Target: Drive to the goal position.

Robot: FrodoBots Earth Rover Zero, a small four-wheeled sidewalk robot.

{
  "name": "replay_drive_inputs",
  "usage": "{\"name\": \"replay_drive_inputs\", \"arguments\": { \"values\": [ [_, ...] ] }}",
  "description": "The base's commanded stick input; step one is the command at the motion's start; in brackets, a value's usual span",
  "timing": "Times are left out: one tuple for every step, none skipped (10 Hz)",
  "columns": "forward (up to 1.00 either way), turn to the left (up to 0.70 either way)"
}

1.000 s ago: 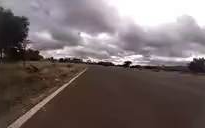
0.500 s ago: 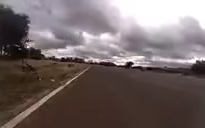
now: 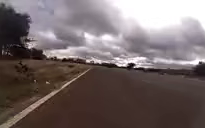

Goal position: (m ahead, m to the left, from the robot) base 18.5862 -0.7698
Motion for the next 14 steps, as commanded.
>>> {"name": "replay_drive_inputs", "arguments": {
  "values": [
    [0.85, 0.04],
    [0.85, 0.04],
    [0.85, 0.04],
    [0.85, 0.04],
    [0.85, 0.04],
    [0.85, 0.04],
    [0.85, 0.04],
    [0.85, 0.04],
    [0.85, 0.04],
    [0.85, 0.04],
    [0.85, 0.04],
    [0.85, 0.04],
    [0.85, 0.04],
    [0.85, 0.04]
  ]
}}
